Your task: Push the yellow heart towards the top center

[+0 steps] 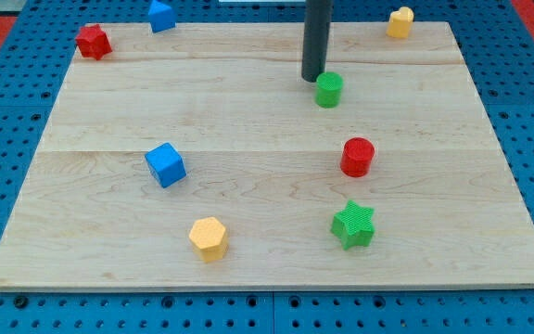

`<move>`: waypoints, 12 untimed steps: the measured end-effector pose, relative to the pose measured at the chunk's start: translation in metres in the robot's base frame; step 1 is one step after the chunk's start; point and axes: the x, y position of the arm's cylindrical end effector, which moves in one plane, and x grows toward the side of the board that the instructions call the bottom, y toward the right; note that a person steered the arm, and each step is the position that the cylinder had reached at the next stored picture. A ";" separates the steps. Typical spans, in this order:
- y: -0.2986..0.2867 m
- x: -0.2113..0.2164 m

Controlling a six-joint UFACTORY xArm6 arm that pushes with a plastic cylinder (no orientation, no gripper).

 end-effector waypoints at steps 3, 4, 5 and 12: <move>0.088 -0.007; 0.167 -0.030; 0.227 -0.090; 0.058 -0.116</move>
